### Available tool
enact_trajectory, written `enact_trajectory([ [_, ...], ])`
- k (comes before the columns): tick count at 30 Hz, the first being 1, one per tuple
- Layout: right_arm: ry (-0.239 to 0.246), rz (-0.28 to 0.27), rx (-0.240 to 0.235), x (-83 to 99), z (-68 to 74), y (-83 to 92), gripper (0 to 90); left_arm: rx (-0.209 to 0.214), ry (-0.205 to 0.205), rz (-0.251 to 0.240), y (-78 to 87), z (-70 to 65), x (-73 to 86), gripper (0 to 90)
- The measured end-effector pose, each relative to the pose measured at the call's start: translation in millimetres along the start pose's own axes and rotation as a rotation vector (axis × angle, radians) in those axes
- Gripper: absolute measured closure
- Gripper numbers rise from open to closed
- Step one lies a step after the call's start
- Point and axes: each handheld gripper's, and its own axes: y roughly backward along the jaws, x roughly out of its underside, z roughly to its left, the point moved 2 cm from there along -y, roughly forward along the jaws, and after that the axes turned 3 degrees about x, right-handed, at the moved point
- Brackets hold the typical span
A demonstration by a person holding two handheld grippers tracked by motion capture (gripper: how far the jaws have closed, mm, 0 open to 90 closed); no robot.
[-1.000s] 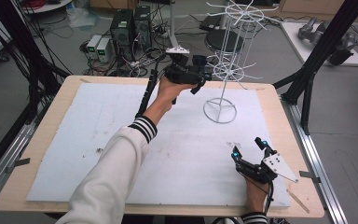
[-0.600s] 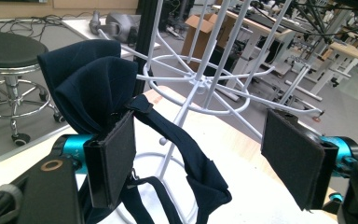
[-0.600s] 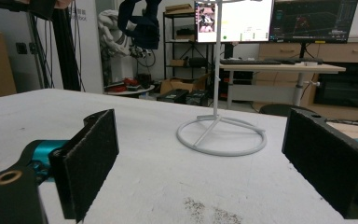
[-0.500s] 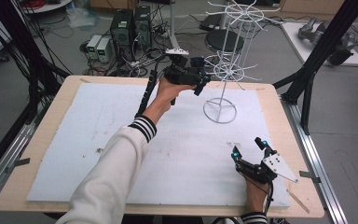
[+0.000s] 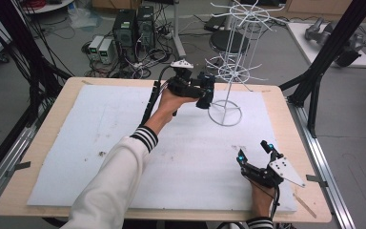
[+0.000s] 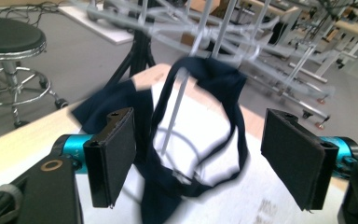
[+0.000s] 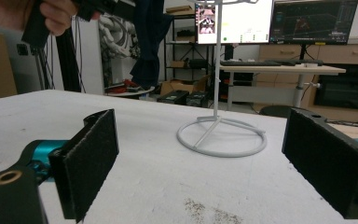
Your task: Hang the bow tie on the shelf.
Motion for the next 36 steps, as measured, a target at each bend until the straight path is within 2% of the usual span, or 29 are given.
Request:
enact_trajectory([
  [1,0.0,0.0,0.0,0.0,0.0,0.0,9.8,0.0,0.0,0.0,0.0,0.0,0.0,26.0],
  [6,-0.001,-0.008,-0.003,0.1,0.2,1.2,9.8,-0.007,-0.036,-0.015,21.2,-2.7,29.1,24.9],
  [9,-0.003,-0.008,-0.004,0.2,0.1,1.3,9.8,-0.039,-0.111,-0.013,44.0,-6.4,48.4,24.8],
  [10,-0.004,-0.008,-0.004,0.1,0.2,1.3,9.7,-0.052,-0.123,-0.015,53.0,-8.4,55.3,24.5],
  [12,-0.002,-0.006,-0.004,0.1,0.3,1.4,9.8,-0.049,-0.127,-0.046,75.7,-10.4,69.4,23.1],
  [14,0.001,-0.008,-0.003,0.2,0.2,1.2,9.7,-0.082,-0.152,-0.087,101.3,-12.7,85.9,23.0],
  [16,0.0,-0.007,-0.002,0.1,0.1,1.2,9.7,-0.106,-0.157,-0.105,128.1,-13.5,104.3,23.0],
  [21,0.004,-0.004,-0.001,0.0,0.2,0.3,9.7,-0.228,-0.235,-0.128,194.8,-15.0,148.9,22.5],
  [25,-0.001,-0.001,-0.001,0.0,0.4,0.5,9.7,-0.312,-0.222,-0.192,240.8,-12.5,177.3,21.3],
  [26,0.003,-0.003,0.001,0.0,0.2,0.4,9.8,-0.342,-0.217,-0.222,254.1,-11.3,186.4,21.0],
  [29,0.006,-0.003,0.004,0.0,0.2,0.3,9.8,-0.409,-0.21,-0.281,280.4,-6.8,208.0,21.0],
  [32,0.0,-0.001,0.004,0.1,0.6,0.5,9.8,-0.452,-0.173,-0.336,297.4,-0.7,223.9,20.9],
  [36,-0.002,0.004,0.005,0.2,1.1,0.9,9.8,-0.487,-0.168,-0.382,304.4,3.9,235.6,20.7],
])
